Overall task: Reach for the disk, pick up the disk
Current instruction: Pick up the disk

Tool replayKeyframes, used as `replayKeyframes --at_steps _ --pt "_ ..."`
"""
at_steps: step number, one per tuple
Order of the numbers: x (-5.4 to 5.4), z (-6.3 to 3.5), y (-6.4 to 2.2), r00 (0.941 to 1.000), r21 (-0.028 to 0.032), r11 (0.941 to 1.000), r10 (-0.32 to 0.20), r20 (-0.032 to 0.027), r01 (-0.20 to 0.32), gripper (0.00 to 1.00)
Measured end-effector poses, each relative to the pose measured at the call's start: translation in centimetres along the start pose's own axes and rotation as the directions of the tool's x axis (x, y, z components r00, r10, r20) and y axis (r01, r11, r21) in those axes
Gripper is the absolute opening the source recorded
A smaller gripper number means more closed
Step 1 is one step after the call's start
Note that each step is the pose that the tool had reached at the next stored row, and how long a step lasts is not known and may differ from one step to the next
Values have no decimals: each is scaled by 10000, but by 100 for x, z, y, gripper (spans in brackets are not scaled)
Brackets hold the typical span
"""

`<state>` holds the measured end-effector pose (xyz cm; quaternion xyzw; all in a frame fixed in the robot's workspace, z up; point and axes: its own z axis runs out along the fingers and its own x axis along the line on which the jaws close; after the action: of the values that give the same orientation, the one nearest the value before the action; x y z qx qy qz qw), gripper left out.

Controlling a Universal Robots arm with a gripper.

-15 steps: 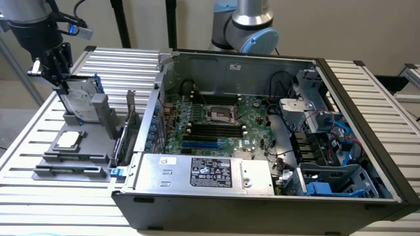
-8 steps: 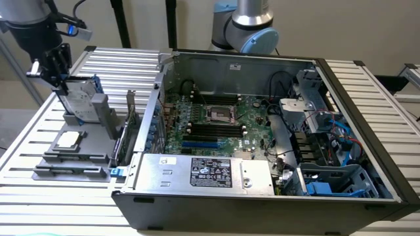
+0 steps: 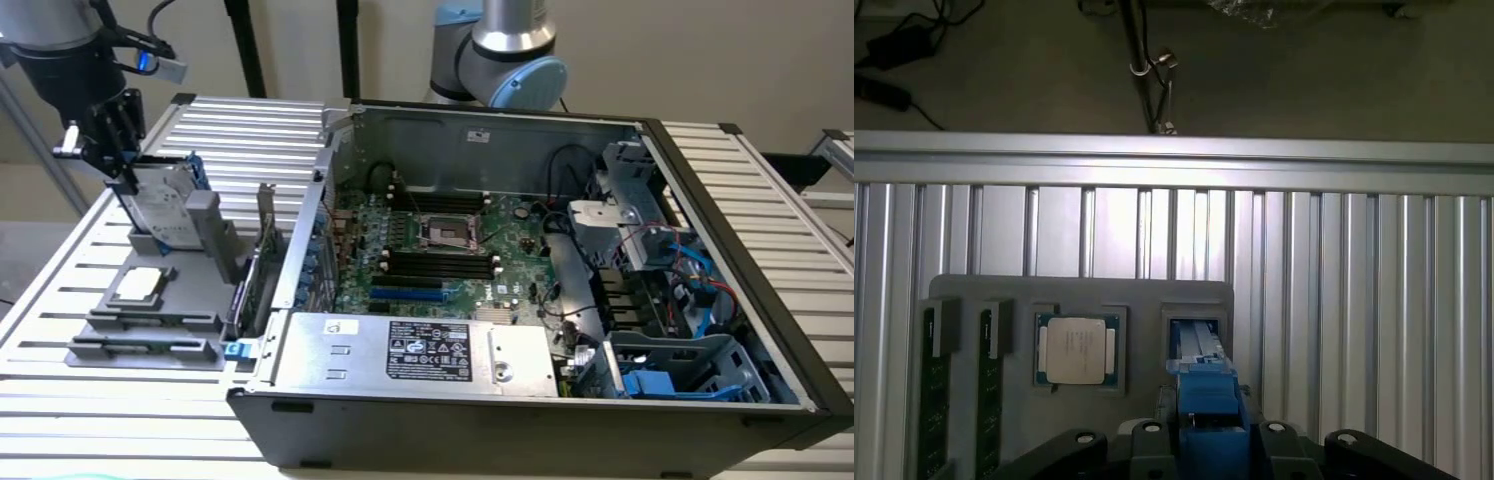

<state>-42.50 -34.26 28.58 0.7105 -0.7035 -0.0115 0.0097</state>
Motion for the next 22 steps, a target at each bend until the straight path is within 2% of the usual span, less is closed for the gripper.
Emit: replayKeyframes --at_steps 12,15,22 --pt "0 -24 1 10000 2 10000 0 1 0 33" --pt "-1 -122 1 10000 -2 10000 1 1 -1 33" --pt "-1 -444 6 10000 0 10000 -8 1 8 33"
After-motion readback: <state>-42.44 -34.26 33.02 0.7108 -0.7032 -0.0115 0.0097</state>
